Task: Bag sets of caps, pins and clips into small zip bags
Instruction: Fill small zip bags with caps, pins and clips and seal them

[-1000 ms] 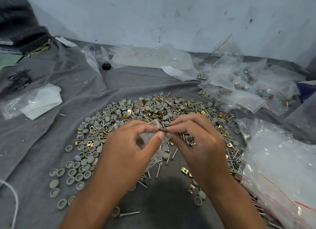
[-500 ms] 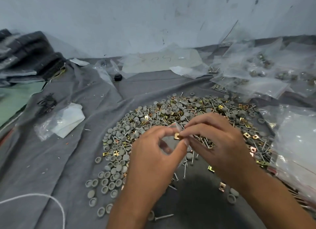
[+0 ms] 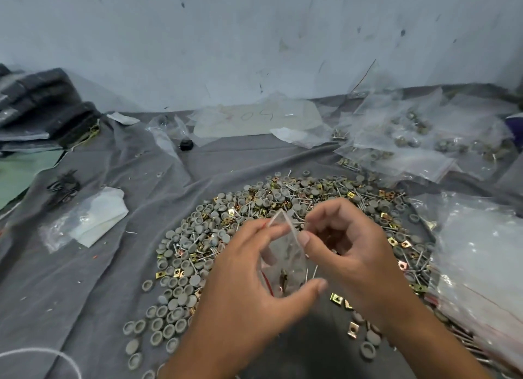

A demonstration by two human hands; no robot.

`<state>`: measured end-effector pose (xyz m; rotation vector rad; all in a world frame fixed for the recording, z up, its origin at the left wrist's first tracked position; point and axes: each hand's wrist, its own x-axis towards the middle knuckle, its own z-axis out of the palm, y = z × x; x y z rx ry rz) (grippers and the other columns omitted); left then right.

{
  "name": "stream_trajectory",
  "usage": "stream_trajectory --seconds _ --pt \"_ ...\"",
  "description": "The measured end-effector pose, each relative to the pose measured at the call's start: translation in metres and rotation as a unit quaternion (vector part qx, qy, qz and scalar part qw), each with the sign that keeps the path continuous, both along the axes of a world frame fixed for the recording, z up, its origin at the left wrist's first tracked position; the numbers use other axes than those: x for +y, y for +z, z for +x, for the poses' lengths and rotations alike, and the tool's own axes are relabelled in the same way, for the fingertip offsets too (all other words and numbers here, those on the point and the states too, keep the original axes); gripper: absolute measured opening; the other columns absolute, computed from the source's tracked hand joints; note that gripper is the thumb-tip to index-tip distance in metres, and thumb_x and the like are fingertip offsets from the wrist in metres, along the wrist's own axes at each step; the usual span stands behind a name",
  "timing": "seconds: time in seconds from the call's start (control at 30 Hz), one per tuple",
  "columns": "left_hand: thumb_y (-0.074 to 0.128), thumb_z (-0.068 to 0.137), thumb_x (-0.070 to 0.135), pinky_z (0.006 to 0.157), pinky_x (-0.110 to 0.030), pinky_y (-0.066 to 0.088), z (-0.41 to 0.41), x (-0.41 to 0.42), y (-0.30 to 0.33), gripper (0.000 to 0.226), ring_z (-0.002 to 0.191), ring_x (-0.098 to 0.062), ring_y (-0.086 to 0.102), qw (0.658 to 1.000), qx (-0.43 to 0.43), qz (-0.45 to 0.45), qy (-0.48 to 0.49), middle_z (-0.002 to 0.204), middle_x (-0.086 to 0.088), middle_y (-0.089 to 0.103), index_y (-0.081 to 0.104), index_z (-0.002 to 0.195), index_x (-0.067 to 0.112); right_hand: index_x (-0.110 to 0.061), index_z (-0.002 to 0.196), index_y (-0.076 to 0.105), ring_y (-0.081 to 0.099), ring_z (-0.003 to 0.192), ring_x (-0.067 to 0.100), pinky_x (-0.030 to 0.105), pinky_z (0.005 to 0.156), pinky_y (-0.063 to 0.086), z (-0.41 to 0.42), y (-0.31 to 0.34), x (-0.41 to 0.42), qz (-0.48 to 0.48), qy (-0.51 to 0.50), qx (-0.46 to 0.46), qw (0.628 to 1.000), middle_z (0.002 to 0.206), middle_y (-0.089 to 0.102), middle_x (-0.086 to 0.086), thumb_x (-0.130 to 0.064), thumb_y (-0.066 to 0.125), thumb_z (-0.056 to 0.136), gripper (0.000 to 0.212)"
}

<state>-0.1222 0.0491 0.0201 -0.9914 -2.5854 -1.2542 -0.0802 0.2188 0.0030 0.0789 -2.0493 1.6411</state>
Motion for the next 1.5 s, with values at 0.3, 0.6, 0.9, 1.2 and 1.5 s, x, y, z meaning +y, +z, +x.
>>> stream_trajectory --seconds 0.3,0.6,0.9,1.2,1.5 --pt "0.066 0.089 0.010 0.069 -0.019 0.058 -0.002 0.002 -0.001 0.039 0.093 -0.003 0.067 0.998 -0.003 0.033 -0.052 0.110 0.026 0.066 0.069 0.119 0.036 -0.038 0.107 0.072 0.064 0.101 0.009 0.024 0.082 0.047 -0.004 0.005 0.013 0.071 -0.023 -0.027 0.997 0.104 0.069 -0.019 -0.040 0.061 0.093 0.017" --pt "0.081 0.067 0.035 0.070 -0.027 0.057 -0.009 -0.002 -0.003 0.036 0.081 -0.005 0.072 0.964 -0.064 0.240 0.093 0.090 0.015 0.074 0.065 0.098 0.042 -0.035 0.096 0.066 0.062 0.081 0.009 0.024 0.067 0.054 -0.001 0.005 0.015 -0.045 -0.018 -0.031 0.998 0.089 0.066 -0.008 -0.052 0.054 0.091 0.021" --pt "0.081 0.058 0.035 0.061 -0.013 0.054 -0.018 0.000 -0.003 0.039 0.076 -0.012 0.074 0.905 -0.194 0.372 0.063 0.087 -0.002 0.078 0.071 0.095 0.033 -0.034 0.096 0.065 0.059 0.081 0.018 0.040 0.068 0.055 0.001 0.005 0.018 -0.013 -0.046 -0.017 0.999 0.088 0.064 -0.006 -0.053 0.055 0.091 0.022" --pt "0.082 0.053 0.027 0.066 -0.016 0.057 -0.021 0.005 -0.009 0.049 0.081 -0.016 0.076 0.877 -0.202 0.429 0.074 0.091 -0.009 0.078 0.066 0.098 0.017 -0.036 0.096 0.063 0.057 0.076 0.007 0.022 0.065 0.051 0.003 0.003 0.016 -0.044 -0.001 -0.039 0.998 0.086 0.062 -0.008 -0.055 0.055 0.092 0.021" --pt "0.092 0.058 0.040 0.063 -0.021 0.058 -0.029 -0.004 -0.021 0.041 0.081 -0.019 0.076 0.909 -0.161 0.378 0.078 0.091 -0.003 0.078 0.068 0.092 0.038 -0.034 0.095 0.063 0.054 0.074 0.004 0.017 0.061 0.046 0.005 0.010 0.017 0.010 -0.024 -0.043 0.999 0.084 0.060 -0.013 -0.056 0.054 0.097 0.023"
